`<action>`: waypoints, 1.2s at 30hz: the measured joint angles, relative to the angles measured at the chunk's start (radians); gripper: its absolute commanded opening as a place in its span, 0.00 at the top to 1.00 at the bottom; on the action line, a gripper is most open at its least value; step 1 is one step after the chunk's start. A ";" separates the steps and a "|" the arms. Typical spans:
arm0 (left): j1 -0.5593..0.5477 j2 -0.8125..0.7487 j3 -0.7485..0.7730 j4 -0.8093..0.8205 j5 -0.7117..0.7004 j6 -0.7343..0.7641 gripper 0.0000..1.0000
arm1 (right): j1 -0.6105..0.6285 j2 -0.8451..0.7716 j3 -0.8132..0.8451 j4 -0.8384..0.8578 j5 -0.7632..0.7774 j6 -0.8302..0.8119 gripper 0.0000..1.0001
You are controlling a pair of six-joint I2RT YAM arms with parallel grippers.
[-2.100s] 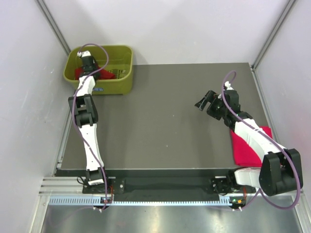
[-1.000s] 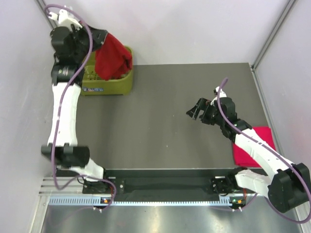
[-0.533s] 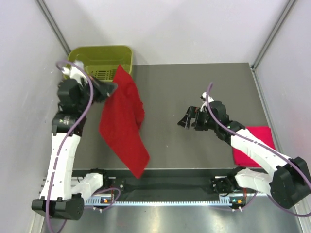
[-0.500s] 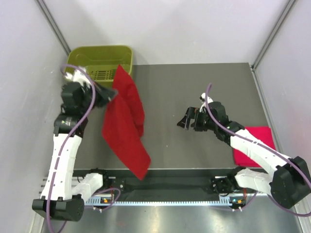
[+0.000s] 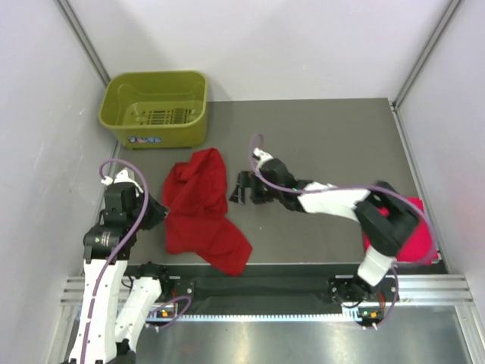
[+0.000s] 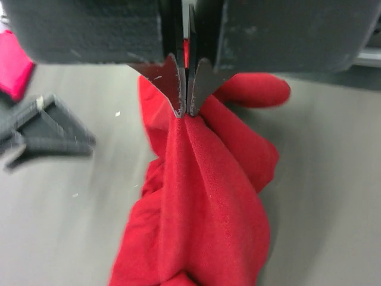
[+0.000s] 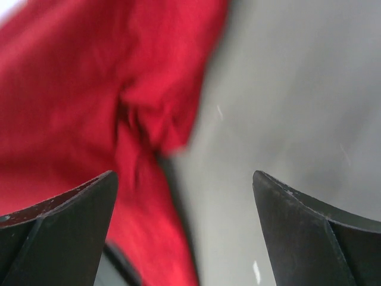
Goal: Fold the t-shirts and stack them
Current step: Move the tshirt to the center of the board, then flatten the tshirt out
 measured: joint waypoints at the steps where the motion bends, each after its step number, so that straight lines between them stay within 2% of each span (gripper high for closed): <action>1: 0.000 -0.002 0.002 -0.018 -0.007 0.007 1.00 | 0.008 0.061 0.055 0.004 0.010 -0.001 0.06; 5: 0.000 0.019 0.019 -0.084 -0.042 0.064 1.00 | 0.016 0.298 0.291 0.037 0.031 -0.002 0.22; 7: 0.000 0.026 0.030 -0.096 -0.060 0.098 1.00 | 0.016 0.395 0.393 0.058 0.035 0.000 0.24; 8: 0.000 0.029 0.039 -0.103 -0.067 0.114 1.00 | 0.017 0.422 0.420 0.064 0.039 0.002 0.33; 10: 0.000 0.035 0.055 -0.111 -0.070 0.141 1.00 | 0.023 0.480 0.477 0.065 0.046 0.006 0.44; 11: 0.000 0.038 0.063 -0.113 -0.071 0.153 1.00 | 0.027 0.504 0.497 0.065 0.055 0.011 0.54; 13: 0.000 0.047 0.084 -0.116 -0.070 0.178 1.00 | 0.038 0.542 0.525 0.062 0.075 0.022 0.61; 14: 0.000 0.051 0.096 -0.119 -0.070 0.188 1.00 | 0.043 0.554 0.533 0.060 0.085 0.027 0.73; 17: 0.000 0.072 0.152 -0.132 -0.071 0.220 1.00 | 0.056 0.577 0.549 0.040 0.113 0.025 1.00; 21: 0.000 0.098 0.229 -0.142 -0.082 0.233 1.00 | 0.060 0.561 0.551 -0.013 0.180 -0.007 1.00; 25: 0.000 0.108 0.304 -0.143 -0.093 0.229 1.00 | 0.059 0.393 0.439 -0.089 0.275 -0.070 1.00; 31: 0.000 0.089 0.367 -0.114 -0.069 0.188 1.00 | 0.061 -0.137 0.208 -0.208 0.376 -0.159 1.00; 36: 0.000 0.024 0.307 -0.061 0.034 0.114 1.00 | 0.117 -0.580 0.051 -0.352 0.464 -0.175 1.00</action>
